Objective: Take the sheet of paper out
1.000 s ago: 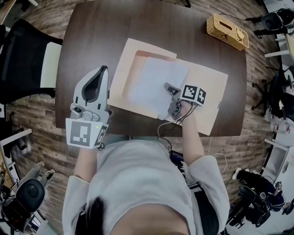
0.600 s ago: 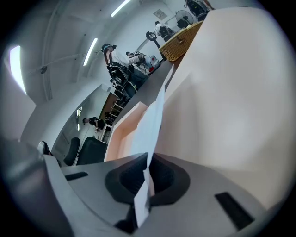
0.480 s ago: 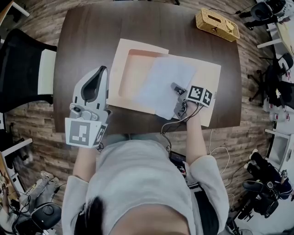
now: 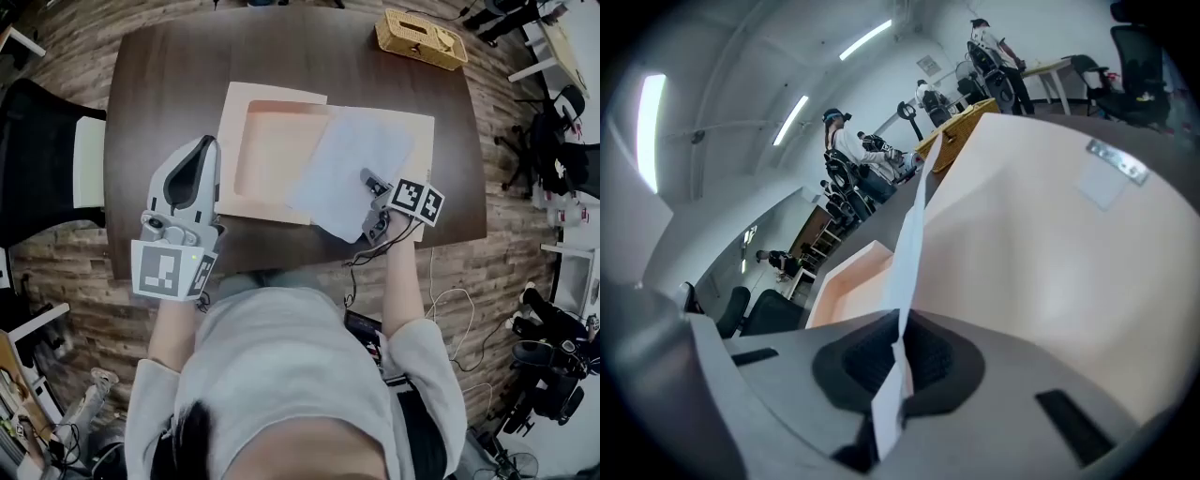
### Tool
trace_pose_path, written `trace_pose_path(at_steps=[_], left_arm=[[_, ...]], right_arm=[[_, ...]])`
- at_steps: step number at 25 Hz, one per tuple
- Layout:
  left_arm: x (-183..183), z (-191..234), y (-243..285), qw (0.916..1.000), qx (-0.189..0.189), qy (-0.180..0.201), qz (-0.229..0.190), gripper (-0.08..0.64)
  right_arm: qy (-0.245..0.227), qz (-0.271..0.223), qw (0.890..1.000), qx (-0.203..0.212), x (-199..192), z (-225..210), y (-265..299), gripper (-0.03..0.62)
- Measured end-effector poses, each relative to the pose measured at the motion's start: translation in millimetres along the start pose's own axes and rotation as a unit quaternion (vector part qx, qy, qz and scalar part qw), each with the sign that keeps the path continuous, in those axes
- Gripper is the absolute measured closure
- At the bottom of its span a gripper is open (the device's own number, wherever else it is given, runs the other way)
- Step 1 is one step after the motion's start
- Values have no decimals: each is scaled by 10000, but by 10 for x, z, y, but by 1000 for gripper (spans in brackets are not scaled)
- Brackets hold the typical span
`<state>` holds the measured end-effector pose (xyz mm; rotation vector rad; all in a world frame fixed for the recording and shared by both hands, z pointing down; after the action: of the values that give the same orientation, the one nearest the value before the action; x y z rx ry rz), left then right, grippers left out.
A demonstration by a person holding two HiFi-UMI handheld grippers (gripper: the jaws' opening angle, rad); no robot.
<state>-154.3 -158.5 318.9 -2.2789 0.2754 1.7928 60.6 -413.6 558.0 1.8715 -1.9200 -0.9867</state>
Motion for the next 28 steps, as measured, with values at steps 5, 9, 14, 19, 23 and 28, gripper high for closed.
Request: trace_pose_path(at_steps=[5, 9, 14, 19, 23, 28], left_arm=[[51, -53, -10, 9998, -170, 20, -71, 551], [92, -94, -8, 9995, -306, -8, -119, 551], [133, -106, -55, 9990, -414, -29, -175, 551], [179, -116, -118, 9983, -517, -30, -259, 551], [218, -126, -188, 9977, -596, -12, -321, 551], [263, -137, -290, 9970, -675, 13, -384, 551]], right_arm=[[-177, -390, 9991, -26, -20, 30, -232, 578], [-368, -713, 9968, -11, -28, 119, -423, 578], [-730, -1124, 9910, -45, -76, 286, -631, 578], [-1180, -1501, 9815, -149, -148, 463, -833, 578], [-1485, -1755, 9730, -190, -222, 593, -967, 578], [-1821, -2052, 9613, -261, -327, 734, -1134, 578]])
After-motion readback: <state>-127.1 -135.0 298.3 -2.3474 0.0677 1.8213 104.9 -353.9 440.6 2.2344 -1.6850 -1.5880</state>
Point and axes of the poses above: the fingertips, and each gripper's own axes: y forward along the fingers, z to its left, x out of its top, the point moved 4 cm from there along -y, backward along the fingers, and after that the axes turned 13 degrees about y, right-handed, at the moved point
